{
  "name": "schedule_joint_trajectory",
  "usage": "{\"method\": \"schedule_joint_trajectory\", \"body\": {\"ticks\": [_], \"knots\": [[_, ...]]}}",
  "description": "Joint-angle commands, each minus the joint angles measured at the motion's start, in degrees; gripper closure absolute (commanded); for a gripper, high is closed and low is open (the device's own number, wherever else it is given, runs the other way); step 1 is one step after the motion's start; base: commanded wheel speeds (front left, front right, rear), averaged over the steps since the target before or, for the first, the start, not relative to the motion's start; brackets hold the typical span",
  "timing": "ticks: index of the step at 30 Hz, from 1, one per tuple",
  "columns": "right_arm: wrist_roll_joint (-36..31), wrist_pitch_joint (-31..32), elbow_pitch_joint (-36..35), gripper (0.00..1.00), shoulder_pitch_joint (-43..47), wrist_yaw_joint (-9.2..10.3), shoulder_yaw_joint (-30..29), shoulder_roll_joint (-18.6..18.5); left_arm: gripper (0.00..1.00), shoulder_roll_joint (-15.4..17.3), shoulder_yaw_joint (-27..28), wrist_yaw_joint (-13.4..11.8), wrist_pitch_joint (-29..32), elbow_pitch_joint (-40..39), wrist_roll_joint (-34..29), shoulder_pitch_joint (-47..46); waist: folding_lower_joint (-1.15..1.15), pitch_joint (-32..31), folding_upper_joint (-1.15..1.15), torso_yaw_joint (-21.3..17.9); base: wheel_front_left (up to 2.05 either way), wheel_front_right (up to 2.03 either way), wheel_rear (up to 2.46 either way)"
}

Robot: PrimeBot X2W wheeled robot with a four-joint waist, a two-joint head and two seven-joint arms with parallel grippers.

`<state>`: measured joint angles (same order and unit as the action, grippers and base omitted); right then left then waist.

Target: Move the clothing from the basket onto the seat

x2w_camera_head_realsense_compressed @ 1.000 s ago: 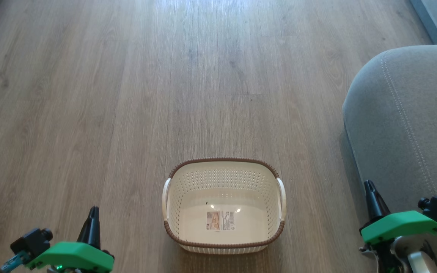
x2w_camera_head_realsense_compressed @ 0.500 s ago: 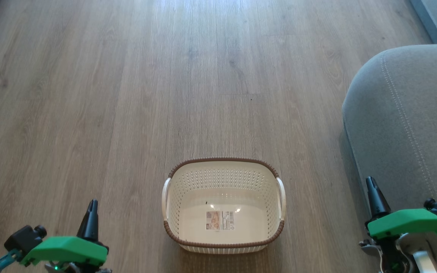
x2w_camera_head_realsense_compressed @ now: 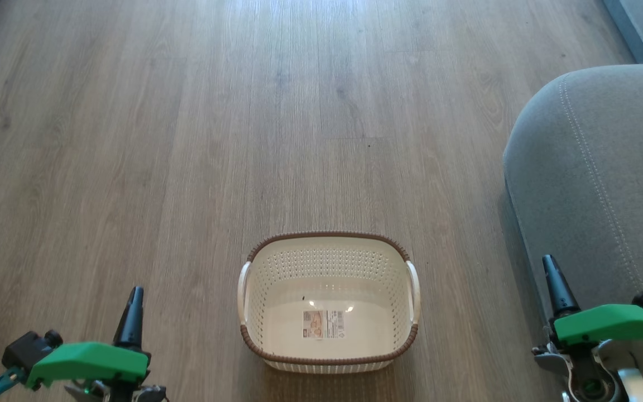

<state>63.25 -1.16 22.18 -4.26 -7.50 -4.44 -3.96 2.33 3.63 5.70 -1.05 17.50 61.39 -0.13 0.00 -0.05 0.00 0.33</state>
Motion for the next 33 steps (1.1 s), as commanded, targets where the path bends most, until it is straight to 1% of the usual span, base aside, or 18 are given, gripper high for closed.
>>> {"method": "schedule_joint_trajectory", "body": {"ticks": [1, 31, 33], "knots": [[1.56, 0.46, -2.5, 1.0, -2.18, 0.0, 0.4, -0.08, 1.0, 0.44, 1.44, 0.44, 0.42, -2.14, 1.61, -2.99, 0.0, 0.01, 0.0, -0.01, 0.0, 0.0, 0.0], [20.5, 5.45, -6.42, 1.0, -2.0, 0.01, -1.33, 0.73, 1.0, 0.51, 2.45, 1.38, 5.36, -3.03, 21.81, -5.13, 0.0, 0.16, 0.0, -0.23, 0.0, 0.0, 0.0], [22.4, 5.95, -6.81, 1.0, -1.99, 0.01, -1.5, 0.81, 1.0, 0.52, 2.56, 1.47, 5.85, -3.12, 23.84, -5.34, 0.0, 0.18, 0.0, -0.25, 0.0, 0.0, 0.0]]}}
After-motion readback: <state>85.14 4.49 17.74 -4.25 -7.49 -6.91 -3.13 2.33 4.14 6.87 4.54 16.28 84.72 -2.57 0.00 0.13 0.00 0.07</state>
